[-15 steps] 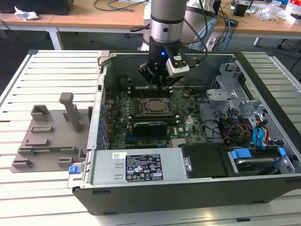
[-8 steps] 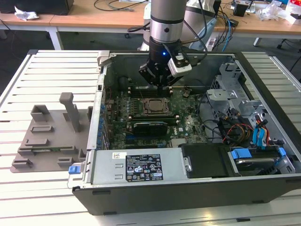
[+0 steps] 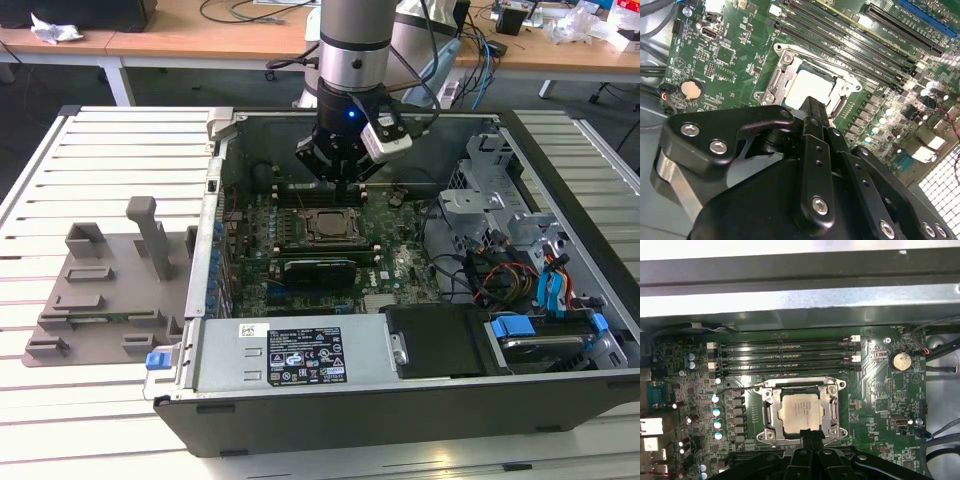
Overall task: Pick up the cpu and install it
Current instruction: 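Install the first cpu locking lever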
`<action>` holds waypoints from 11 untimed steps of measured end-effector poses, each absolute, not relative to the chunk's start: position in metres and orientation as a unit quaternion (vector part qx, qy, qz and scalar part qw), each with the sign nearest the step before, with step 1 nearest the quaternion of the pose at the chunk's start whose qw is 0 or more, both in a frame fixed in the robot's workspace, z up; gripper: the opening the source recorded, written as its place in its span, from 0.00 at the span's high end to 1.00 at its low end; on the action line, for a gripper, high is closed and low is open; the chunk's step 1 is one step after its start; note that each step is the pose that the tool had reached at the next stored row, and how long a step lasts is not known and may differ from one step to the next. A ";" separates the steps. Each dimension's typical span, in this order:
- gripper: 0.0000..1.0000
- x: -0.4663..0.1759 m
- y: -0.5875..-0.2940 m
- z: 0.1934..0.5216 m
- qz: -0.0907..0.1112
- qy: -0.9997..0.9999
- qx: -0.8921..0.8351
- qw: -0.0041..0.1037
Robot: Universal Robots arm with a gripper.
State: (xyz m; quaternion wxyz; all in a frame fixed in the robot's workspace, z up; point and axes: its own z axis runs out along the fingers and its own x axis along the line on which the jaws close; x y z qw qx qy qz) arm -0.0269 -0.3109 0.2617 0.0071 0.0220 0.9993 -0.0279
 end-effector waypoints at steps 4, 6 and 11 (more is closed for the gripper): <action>0.89 -0.027 -0.311 0.262 -0.028 1.000 -0.008 0.008; 0.89 -0.027 -0.311 0.262 -0.028 0.999 -0.018 0.008; 0.89 -0.027 -0.311 0.262 -0.027 0.999 -0.044 0.009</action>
